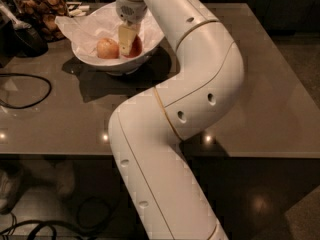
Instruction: Pick apple from white bowl
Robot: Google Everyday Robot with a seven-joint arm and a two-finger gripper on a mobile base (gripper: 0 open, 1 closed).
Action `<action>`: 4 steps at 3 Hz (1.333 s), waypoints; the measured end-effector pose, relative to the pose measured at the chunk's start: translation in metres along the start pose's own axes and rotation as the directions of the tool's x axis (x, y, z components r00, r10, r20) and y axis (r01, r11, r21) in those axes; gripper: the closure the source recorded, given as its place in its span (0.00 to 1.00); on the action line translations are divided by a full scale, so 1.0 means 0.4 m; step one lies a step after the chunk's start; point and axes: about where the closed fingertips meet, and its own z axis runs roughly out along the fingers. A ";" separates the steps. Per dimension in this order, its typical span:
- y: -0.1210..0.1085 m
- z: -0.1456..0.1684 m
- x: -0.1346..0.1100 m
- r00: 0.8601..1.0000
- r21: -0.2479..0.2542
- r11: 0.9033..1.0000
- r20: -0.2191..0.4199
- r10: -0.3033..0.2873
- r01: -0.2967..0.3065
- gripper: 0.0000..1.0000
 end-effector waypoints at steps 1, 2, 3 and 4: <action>0.004 -0.020 -0.011 1.000 0.009 1.000 0.007 0.024 -0.024 1.00; 0.023 -0.058 -0.034 0.994 -0.024 1.000 0.107 -0.018 0.021 1.00; 0.070 -0.125 -0.080 0.961 -0.058 0.989 0.252 -0.116 0.135 1.00; 0.109 -0.172 -0.109 0.925 -0.075 0.975 0.337 -0.174 0.210 1.00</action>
Offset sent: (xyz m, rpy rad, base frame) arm -0.0024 0.0154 0.0726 0.2220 0.0452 0.1657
